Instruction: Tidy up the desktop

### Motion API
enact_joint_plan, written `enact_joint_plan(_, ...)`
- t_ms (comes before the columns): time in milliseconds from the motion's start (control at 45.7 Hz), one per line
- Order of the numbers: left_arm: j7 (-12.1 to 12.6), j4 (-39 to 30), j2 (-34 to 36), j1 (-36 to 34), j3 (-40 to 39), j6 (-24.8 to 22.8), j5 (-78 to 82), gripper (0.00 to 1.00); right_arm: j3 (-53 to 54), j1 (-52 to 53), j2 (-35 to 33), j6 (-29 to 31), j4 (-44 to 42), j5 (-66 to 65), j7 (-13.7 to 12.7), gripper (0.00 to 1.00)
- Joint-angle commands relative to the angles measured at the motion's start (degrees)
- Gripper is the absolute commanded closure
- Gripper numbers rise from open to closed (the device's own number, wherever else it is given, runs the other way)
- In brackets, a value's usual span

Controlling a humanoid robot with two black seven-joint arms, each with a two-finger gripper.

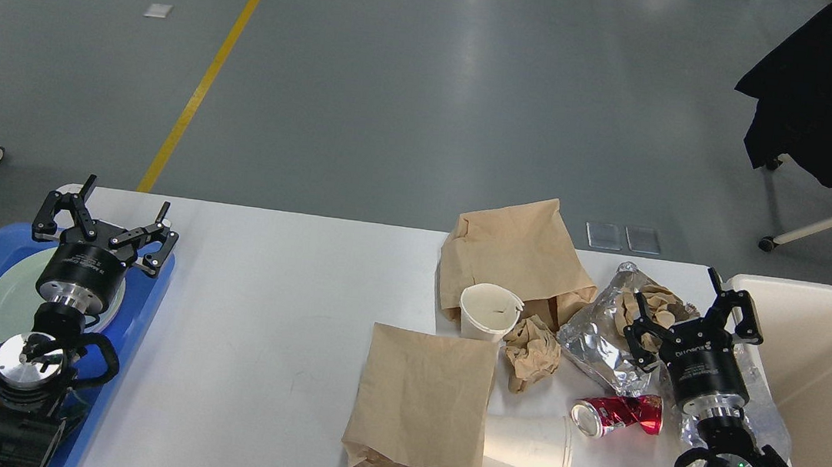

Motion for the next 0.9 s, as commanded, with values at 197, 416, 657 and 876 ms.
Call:
enact_joint_plan(197, -0.1, 0.1, 0.4, 0.3, 2.0, -3.3, 1.6, 0.04, 0.0, 0.0, 0.0, 0.0, 0.0, 0.0, 0.0, 0.0)
enact_joint_plan(416, 0.2, 7.6, 0.5, -1.5, 1.7, -7.8, 0.4, 0.04, 0.0, 0.0, 0.0, 0.0, -0.1, 0.0, 0.0, 0.0)
enact_joint_plan(657, -0.2, 18.0, 0.1, -7.3, 2.9, -13.0, -0.9, 0.04, 0.0, 0.0, 0.0, 0.0, -0.1, 0.0, 0.0, 0.0)
enact_joint_plan(876, -1.1, 18.8, -1.2, -7.2, 2.7, -17.7, -1.5, 0.04, 0.0, 0.0, 0.0, 0.0, 0.0, -0.2, 0.0, 0.0)
